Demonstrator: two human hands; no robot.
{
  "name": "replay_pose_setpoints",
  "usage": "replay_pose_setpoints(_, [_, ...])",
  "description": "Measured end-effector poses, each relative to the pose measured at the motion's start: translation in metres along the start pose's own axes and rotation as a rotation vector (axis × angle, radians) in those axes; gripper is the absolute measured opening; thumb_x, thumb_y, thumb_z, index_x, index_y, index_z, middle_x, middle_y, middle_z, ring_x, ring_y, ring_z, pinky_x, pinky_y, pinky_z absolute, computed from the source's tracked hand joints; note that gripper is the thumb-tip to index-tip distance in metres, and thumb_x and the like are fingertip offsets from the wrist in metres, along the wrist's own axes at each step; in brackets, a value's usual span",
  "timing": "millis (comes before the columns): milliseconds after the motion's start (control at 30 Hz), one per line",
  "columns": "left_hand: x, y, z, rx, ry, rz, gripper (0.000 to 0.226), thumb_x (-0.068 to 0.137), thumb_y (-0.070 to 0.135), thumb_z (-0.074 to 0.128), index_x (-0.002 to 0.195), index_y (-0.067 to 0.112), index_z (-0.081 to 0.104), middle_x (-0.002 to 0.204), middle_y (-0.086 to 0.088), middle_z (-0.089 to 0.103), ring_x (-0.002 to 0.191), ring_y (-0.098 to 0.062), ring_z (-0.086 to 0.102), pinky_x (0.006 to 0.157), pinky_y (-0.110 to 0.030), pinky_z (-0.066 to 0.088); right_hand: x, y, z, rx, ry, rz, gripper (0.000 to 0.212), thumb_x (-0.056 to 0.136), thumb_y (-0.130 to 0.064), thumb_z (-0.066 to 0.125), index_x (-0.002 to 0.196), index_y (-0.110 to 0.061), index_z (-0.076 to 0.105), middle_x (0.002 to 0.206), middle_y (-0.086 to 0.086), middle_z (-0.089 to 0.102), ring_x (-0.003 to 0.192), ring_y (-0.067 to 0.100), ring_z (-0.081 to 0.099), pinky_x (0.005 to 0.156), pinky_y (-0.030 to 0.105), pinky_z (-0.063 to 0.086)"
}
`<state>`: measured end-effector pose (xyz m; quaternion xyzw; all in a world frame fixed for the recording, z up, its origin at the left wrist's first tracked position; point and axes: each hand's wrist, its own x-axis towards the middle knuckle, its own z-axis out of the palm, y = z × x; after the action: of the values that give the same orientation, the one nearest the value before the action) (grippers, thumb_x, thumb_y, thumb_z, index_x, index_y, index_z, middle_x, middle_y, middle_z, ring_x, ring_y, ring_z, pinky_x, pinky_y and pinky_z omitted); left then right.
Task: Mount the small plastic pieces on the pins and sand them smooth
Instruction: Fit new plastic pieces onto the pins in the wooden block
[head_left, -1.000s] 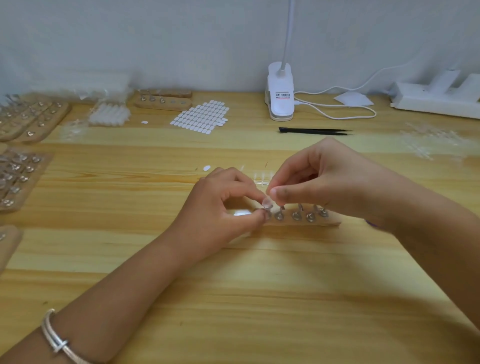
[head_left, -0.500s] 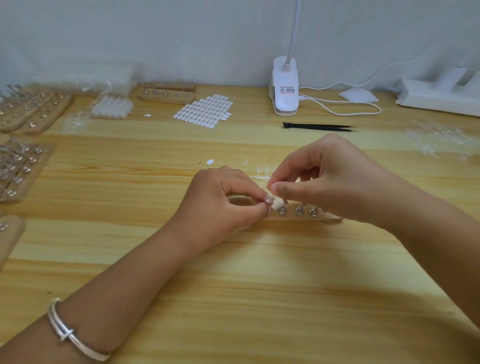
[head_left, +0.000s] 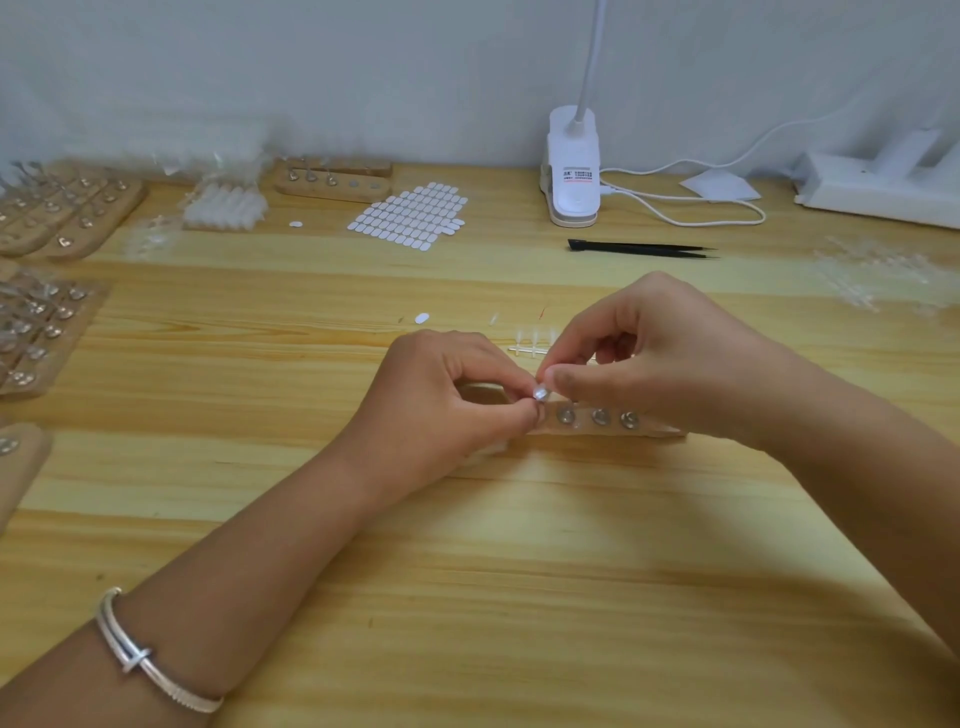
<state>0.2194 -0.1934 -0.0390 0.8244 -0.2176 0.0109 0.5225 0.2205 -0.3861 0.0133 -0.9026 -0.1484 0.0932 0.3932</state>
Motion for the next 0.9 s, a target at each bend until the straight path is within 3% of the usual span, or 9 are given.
replay_pose_setpoints(167, [0.000, 0.000, 0.000, 0.005, -0.001, 0.002, 0.018, 0.071, 0.006, 0.083, 0.075, 0.022, 0.079, 0.075, 0.008, 0.073, 0.078, -0.010, 0.069, 0.076, -0.031, 0.054, 0.001, 0.001, 0.000, -0.063, 0.010, -0.029, 0.012, 0.083, -0.021, 0.077, 0.075, -0.028, 0.080, 0.055, -0.019, 0.061, 0.053, 0.000, 0.051, 0.049, 0.011, 0.039])
replay_pose_setpoints(367, [0.000, 0.001, 0.000, 0.021, -0.011, 0.009, 0.015, 0.072, 0.008, 0.084, 0.078, 0.021, 0.080, 0.074, 0.008, 0.073, 0.081, -0.012, 0.066, 0.075, -0.029, 0.049, -0.001, 0.001, 0.004, -0.056, 0.024, -0.041, 0.008, 0.078, -0.026, 0.082, 0.071, -0.027, 0.079, 0.053, -0.021, 0.059, 0.045, -0.001, 0.048, 0.046, 0.010, 0.036])
replay_pose_setpoints(467, [0.001, 0.000, 0.000, 0.027, -0.011, 0.013, 0.016, 0.072, 0.009, 0.084, 0.078, 0.023, 0.079, 0.075, 0.009, 0.072, 0.083, -0.012, 0.064, 0.075, -0.026, 0.046, -0.002, -0.001, 0.007, -0.124, 0.053, -0.037, 0.010, 0.078, -0.031, 0.082, 0.071, -0.033, 0.074, 0.059, -0.020, 0.063, 0.064, -0.003, 0.053, 0.057, 0.011, 0.039])
replay_pose_setpoints(567, [0.001, 0.000, 0.000, 0.022, -0.018, 0.013, 0.015, 0.073, 0.011, 0.084, 0.077, 0.024, 0.079, 0.075, 0.008, 0.072, 0.084, -0.012, 0.063, 0.075, -0.025, 0.045, -0.002, -0.005, 0.009, -0.181, 0.081, -0.051, 0.016, 0.079, -0.029, 0.082, 0.072, -0.035, 0.069, 0.074, -0.018, 0.064, 0.079, -0.009, 0.051, 0.066, 0.007, 0.038])
replay_pose_setpoints(700, [0.001, 0.000, -0.001, 0.028, -0.023, 0.018, 0.013, 0.074, 0.011, 0.084, 0.079, 0.022, 0.080, 0.076, 0.008, 0.072, 0.085, -0.012, 0.063, 0.077, -0.030, 0.049, -0.006, -0.009, 0.009, -0.260, 0.065, -0.080, 0.007, 0.083, -0.024, 0.080, 0.080, -0.029, 0.077, 0.068, -0.023, 0.057, 0.079, -0.026, 0.045, 0.071, 0.001, 0.035])
replay_pose_setpoints(833, [0.000, 0.001, 0.000, 0.045, -0.021, 0.023, 0.014, 0.073, 0.012, 0.084, 0.079, 0.024, 0.080, 0.075, 0.010, 0.071, 0.083, -0.012, 0.062, 0.076, -0.027, 0.047, -0.007, -0.011, 0.009, -0.330, 0.084, -0.121, 0.002, 0.085, -0.026, 0.079, 0.086, -0.027, 0.078, 0.069, -0.024, 0.057, 0.089, 0.002, 0.052, 0.079, 0.019, 0.039])
replay_pose_setpoints(900, [-0.001, 0.003, 0.000, 0.058, -0.015, 0.025, 0.019, 0.073, 0.011, 0.084, 0.077, 0.029, 0.078, 0.074, 0.012, 0.071, 0.082, -0.009, 0.061, 0.075, -0.024, 0.044, -0.008, -0.011, 0.011, -0.366, 0.075, -0.136, 0.001, 0.086, -0.028, 0.078, 0.087, -0.028, 0.078, 0.072, -0.024, 0.059, 0.090, 0.004, 0.051, 0.085, 0.027, 0.039])
